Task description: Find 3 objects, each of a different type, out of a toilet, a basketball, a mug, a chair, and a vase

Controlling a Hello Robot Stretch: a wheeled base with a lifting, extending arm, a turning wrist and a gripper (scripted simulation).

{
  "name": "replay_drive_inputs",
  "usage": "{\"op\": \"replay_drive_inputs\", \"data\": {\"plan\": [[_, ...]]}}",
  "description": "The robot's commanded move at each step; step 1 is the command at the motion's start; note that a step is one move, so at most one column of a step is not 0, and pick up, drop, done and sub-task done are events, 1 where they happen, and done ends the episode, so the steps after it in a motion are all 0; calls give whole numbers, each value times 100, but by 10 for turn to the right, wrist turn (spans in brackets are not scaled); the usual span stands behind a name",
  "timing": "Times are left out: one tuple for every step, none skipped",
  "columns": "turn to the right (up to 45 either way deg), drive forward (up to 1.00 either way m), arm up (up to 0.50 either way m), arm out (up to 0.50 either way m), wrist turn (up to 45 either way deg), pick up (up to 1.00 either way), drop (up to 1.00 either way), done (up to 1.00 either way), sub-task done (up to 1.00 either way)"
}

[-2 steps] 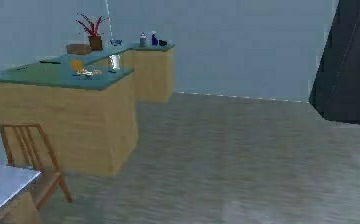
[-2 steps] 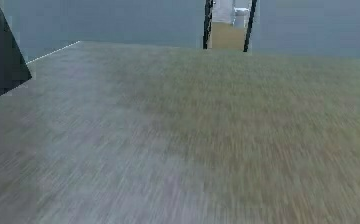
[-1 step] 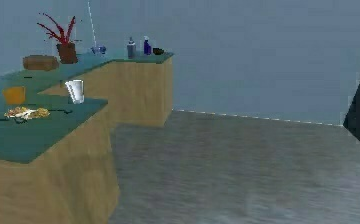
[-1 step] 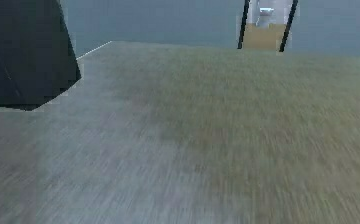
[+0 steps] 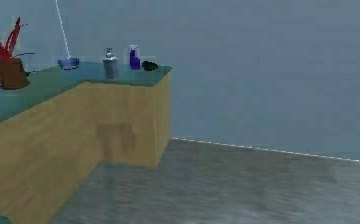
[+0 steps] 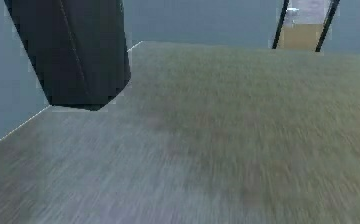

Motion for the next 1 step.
{"op": "replay_drive_inputs", "data": {"plan": [[-450,0,0,0,0,0,0,0,0]]}}
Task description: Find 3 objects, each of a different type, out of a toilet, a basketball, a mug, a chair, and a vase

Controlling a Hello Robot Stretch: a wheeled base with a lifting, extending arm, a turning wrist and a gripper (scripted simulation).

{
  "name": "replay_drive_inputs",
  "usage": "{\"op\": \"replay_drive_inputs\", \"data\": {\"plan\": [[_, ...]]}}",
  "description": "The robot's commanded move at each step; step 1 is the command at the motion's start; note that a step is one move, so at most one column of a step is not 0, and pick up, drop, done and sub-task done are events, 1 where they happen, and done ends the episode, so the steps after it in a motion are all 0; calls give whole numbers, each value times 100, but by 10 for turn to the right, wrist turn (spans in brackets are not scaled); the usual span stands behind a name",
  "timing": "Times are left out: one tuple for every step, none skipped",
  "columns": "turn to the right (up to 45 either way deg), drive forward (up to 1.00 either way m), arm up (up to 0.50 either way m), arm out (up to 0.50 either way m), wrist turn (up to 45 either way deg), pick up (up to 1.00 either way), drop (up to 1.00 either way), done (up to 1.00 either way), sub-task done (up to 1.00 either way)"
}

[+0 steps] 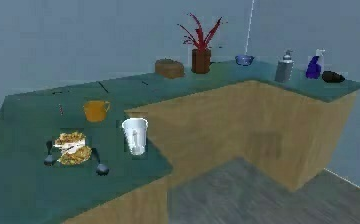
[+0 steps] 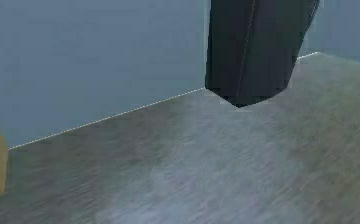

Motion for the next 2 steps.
{"op": "replay_drive_inputs", "data": {"plan": [[-210,0,0,0,0,0,0,0,0],[0,0,0,0,0,0,0,0,100]]}}
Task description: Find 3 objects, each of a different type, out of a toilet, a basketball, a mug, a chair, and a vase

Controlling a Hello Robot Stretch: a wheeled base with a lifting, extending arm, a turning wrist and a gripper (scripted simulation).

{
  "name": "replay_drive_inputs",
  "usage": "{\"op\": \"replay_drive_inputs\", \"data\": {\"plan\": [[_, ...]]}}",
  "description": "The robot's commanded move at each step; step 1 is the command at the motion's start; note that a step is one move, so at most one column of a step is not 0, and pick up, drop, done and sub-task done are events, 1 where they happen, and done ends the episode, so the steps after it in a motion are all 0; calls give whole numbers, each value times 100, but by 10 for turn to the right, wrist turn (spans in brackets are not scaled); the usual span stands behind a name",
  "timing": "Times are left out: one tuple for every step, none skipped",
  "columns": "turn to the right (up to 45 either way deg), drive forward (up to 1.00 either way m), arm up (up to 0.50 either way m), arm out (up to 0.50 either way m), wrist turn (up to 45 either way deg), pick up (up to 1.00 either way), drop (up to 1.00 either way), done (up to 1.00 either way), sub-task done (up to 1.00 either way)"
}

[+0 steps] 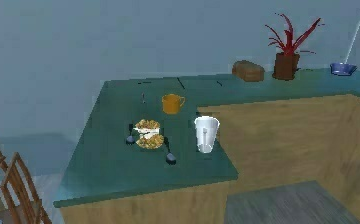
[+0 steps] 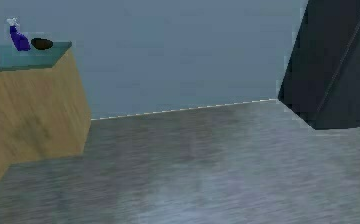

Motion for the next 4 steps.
{"op": "replay_drive_inputs", "data": {"plan": [[-450,0,0,0,0,0,0,0,0],[-450,0,0,0,0,0,0,0,0],[-450,0,0,0,0,0,0,0,0],[-330,0,0,0,0,0,0,0,0]]}}
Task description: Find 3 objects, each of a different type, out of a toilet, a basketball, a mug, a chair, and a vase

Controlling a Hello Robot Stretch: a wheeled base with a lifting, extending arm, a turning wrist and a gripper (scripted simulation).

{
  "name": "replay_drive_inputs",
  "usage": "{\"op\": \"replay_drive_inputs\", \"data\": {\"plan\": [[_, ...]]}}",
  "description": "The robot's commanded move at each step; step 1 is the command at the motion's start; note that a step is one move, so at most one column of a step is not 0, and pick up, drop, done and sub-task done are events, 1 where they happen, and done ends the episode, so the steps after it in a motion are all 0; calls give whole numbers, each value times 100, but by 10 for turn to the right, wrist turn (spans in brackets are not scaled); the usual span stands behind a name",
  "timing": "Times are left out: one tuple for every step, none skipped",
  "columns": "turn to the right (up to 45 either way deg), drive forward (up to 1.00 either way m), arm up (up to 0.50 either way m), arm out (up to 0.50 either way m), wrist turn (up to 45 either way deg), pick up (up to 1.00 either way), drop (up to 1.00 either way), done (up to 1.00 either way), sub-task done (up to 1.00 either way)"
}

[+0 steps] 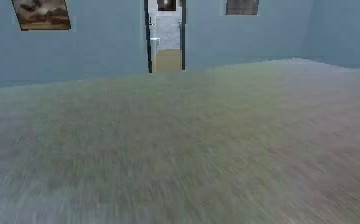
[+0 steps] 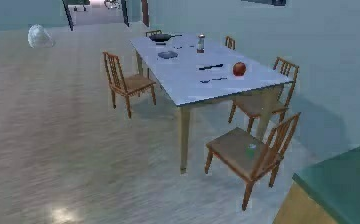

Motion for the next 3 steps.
{"op": "replay_drive_inputs", "data": {"plan": [[0,100,0,0,0,0,0,0,0],[0,100,0,0,0,0,0,0,0],[-30,0,0,0,0,0,0,0,0]]}}
